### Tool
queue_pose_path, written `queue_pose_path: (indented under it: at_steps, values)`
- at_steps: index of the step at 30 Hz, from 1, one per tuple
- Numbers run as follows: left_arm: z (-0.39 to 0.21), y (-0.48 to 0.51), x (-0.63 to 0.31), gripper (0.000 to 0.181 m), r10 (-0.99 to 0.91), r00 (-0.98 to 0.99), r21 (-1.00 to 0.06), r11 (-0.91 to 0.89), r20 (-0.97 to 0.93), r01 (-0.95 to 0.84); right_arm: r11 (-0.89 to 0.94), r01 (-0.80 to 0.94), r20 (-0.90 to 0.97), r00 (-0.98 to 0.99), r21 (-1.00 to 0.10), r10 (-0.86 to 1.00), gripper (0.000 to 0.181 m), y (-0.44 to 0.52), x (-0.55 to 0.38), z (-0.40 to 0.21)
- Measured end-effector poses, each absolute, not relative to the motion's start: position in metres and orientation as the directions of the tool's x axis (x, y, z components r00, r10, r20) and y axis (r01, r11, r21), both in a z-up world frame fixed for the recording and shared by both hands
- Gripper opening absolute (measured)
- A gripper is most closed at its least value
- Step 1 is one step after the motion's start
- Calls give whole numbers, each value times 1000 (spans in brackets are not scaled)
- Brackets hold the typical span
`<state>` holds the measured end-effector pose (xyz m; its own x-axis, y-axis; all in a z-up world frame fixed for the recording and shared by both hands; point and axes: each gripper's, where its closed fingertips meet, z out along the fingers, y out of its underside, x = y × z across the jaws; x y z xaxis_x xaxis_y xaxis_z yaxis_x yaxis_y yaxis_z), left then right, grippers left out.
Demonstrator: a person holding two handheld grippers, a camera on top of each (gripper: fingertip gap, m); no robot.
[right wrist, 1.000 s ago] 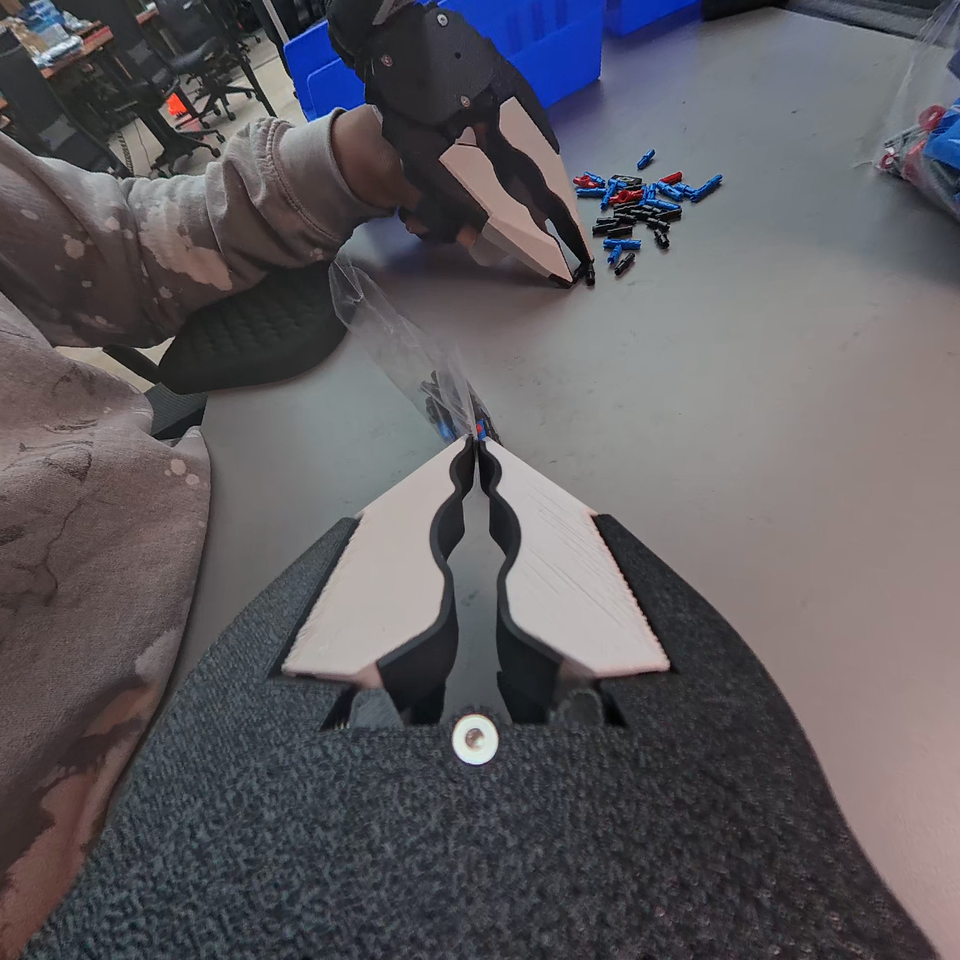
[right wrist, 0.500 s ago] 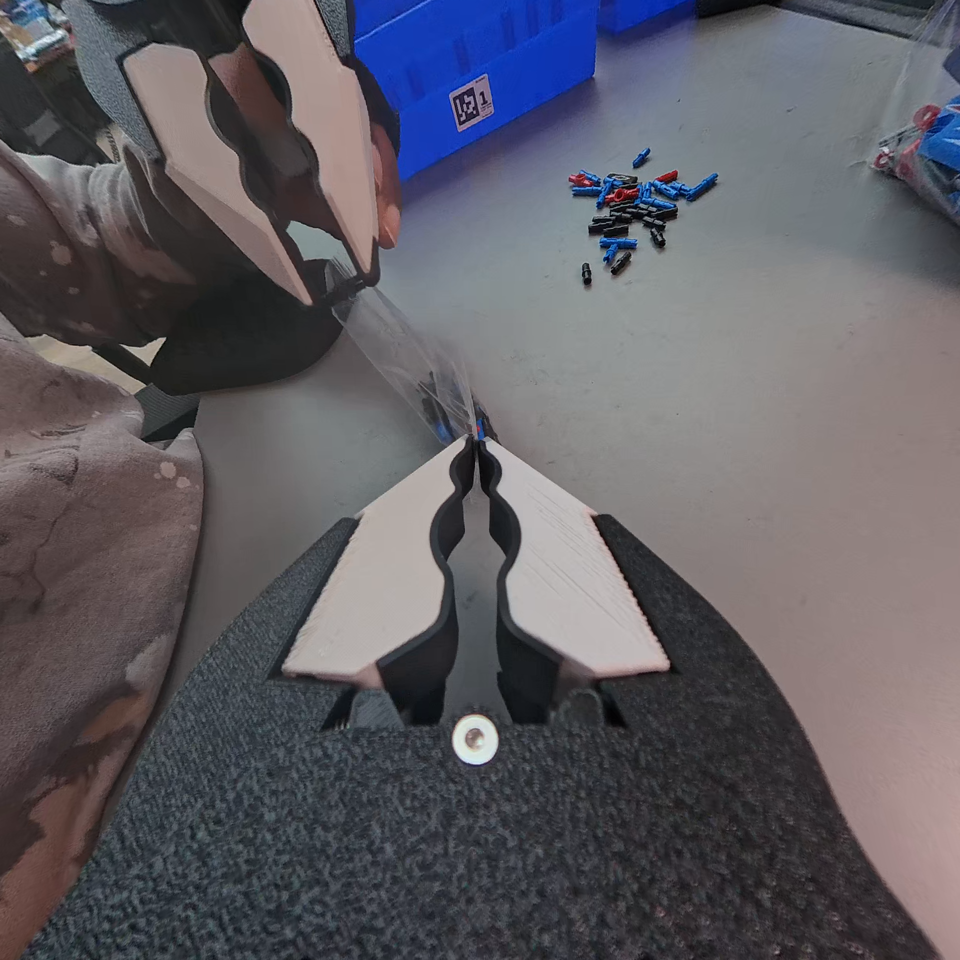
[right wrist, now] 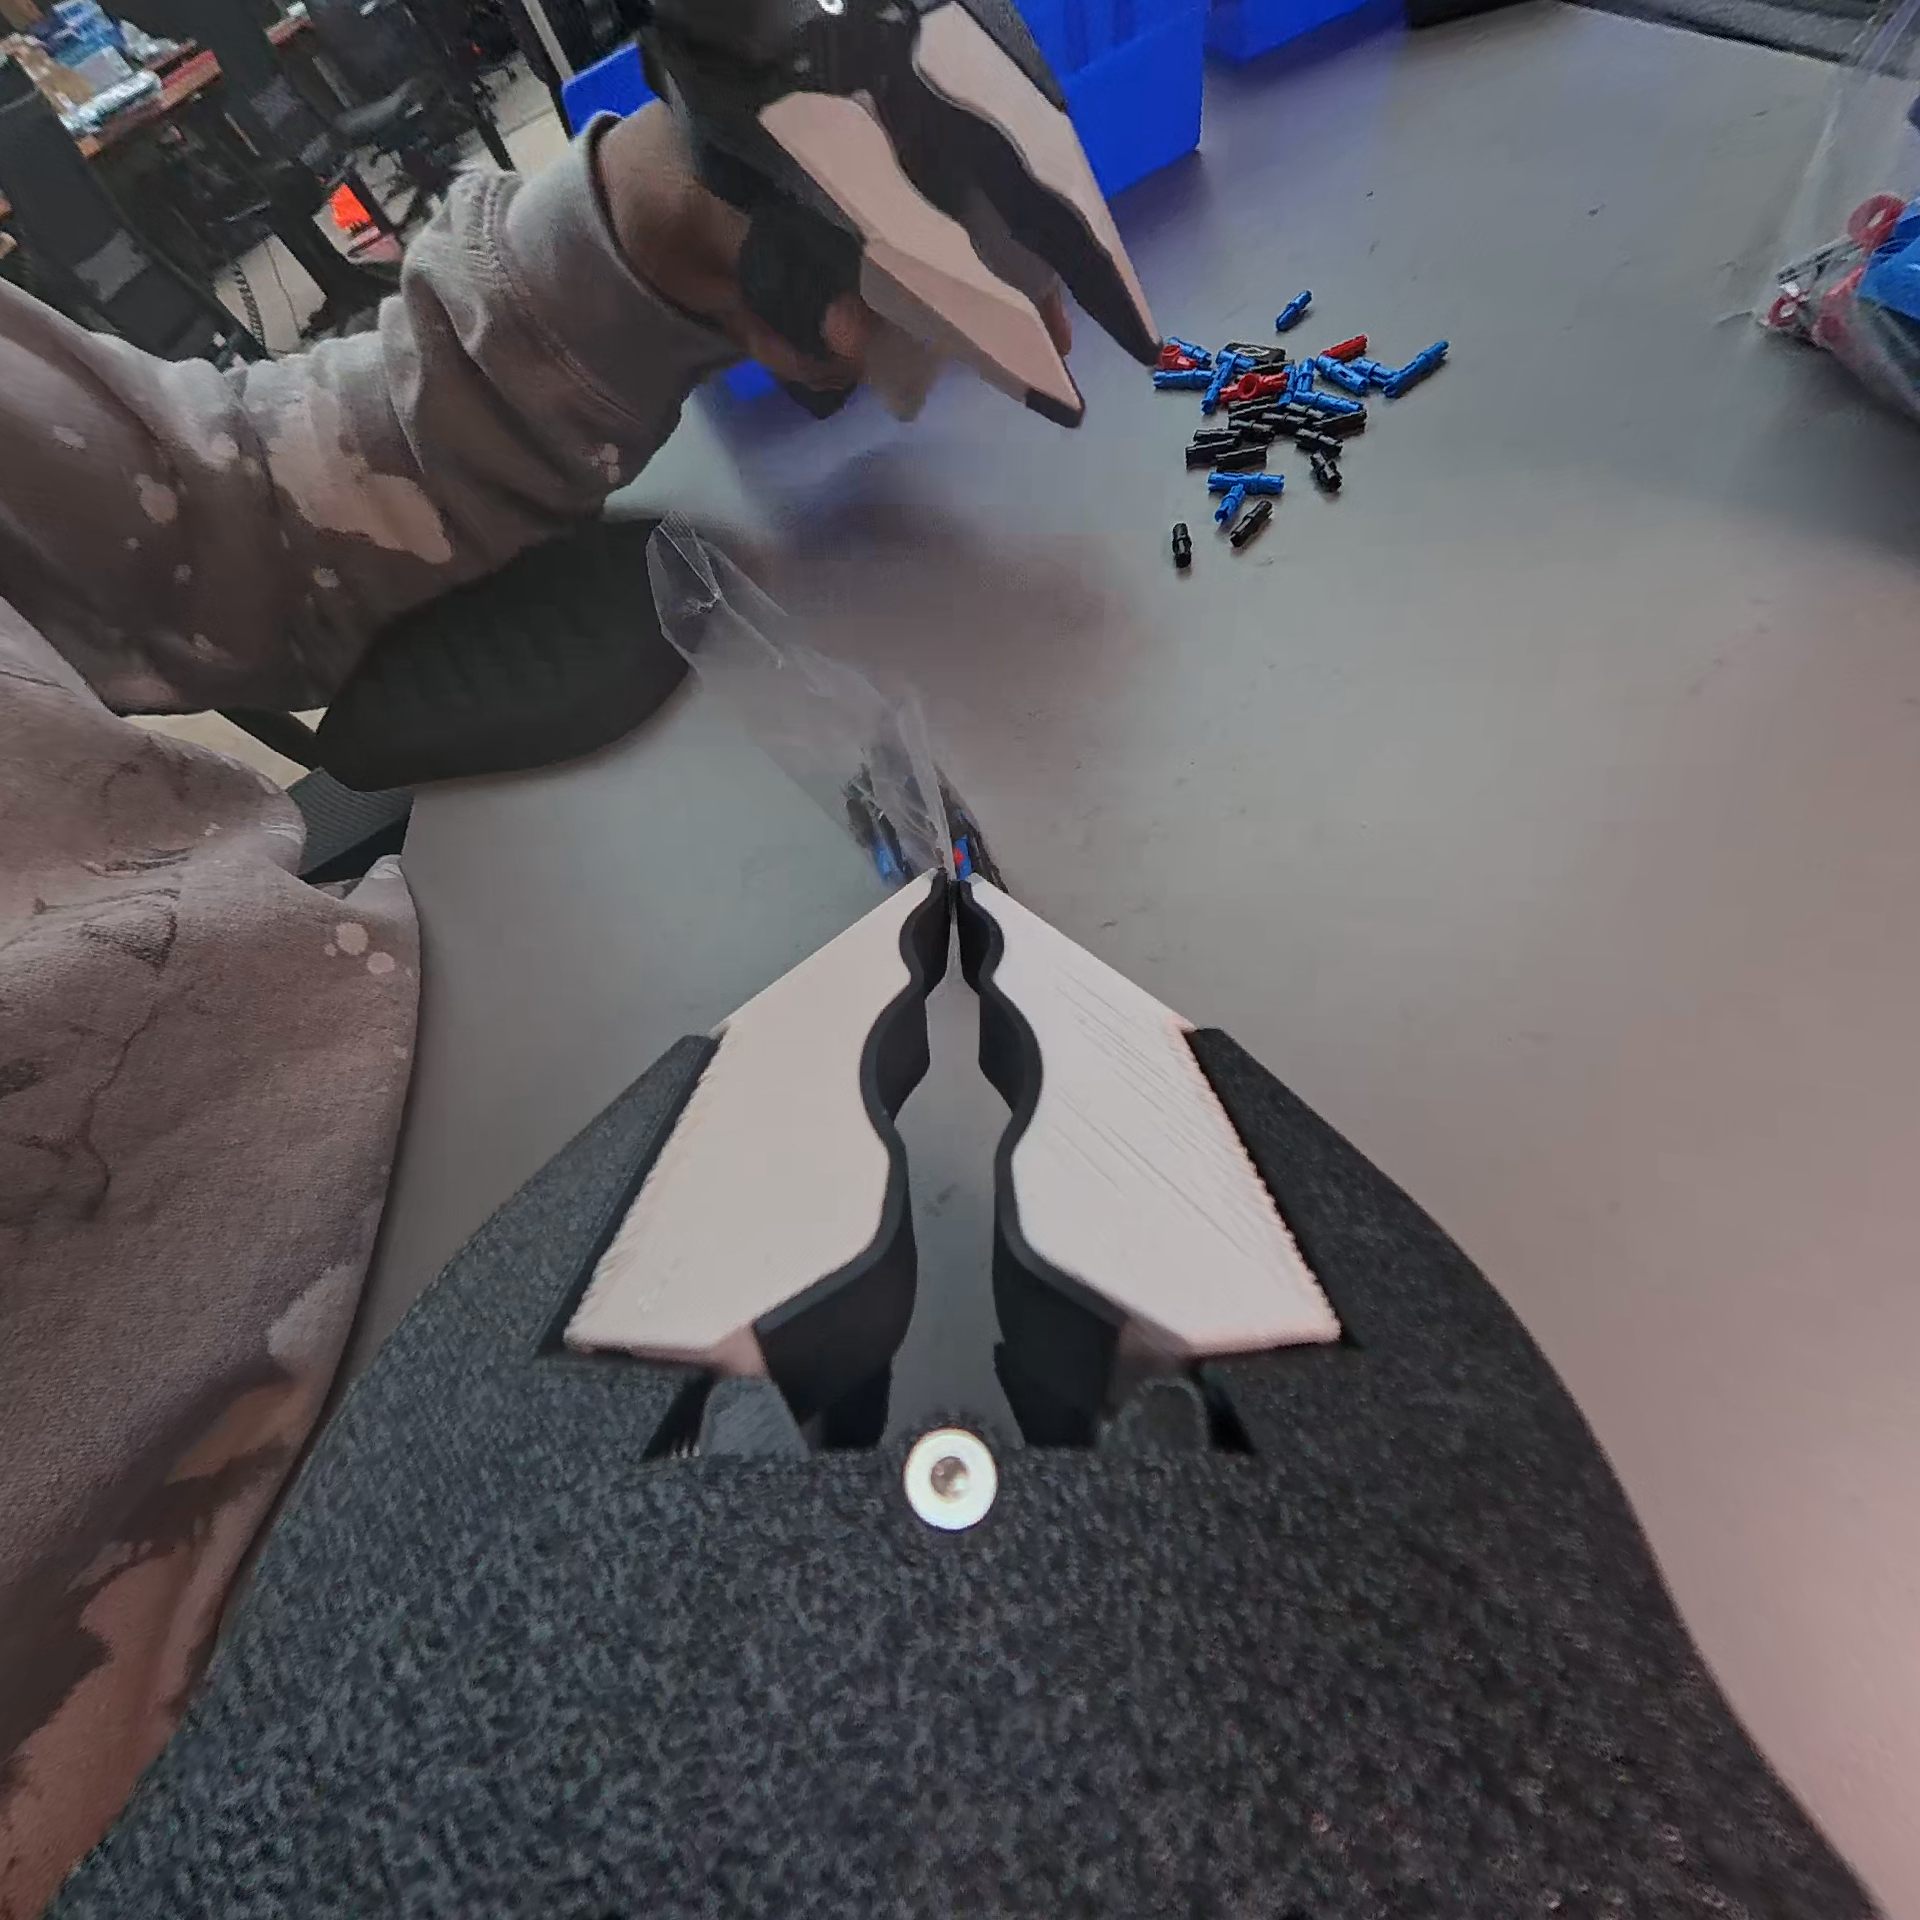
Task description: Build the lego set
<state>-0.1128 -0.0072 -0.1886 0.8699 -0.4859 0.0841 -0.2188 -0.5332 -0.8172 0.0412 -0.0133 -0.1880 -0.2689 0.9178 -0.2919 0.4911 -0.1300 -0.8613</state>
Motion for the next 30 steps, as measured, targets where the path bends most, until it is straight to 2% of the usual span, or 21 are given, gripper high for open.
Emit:
queue_pose_path:
  at_steps: [5, 13, 15, 18, 21, 25, 30]
  values:
    - [-231, -1, -119, 27, -492, 868, -740, -609, 71, -285, -132, 488, -293, -270, -863, 917, 1, -13, 42, -187]
    - [-239, 4, -114, 4, -526, 849, -706, -617, 41, -348, -136, 489, -296, -267, -862, 917, 1, -12, 42, -187]
    - [-226, 1, -102, 4, -548, 833, -742, -589, 76, -320, -141, 487, -298, -262, -862, 918, 1, -12, 41, -187]
    - [-178, -8, -69, 4, -624, 767, -836, -495, 152, -237, -197, 490, -351, -244, -849, 904, 0, -12, 40, -184]
    - [-134, -25, -34, 4, -708, 683, -884, -420, 178, -205, -224, 484, -378, -247, -846, 892, 0, -15, 38, -181]
    - [-130, -32, -14, 4, -735, 672, -873, -385, 94, -300, -229, 487, -385, -247, -843, 889, 0, -17, 37, -182]
    - [-140, -30, -12, 6, -731, 678, -849, -406, 79, -339, -221, 486, -375, -245, -845, 894, 0, -16, 38, -182]
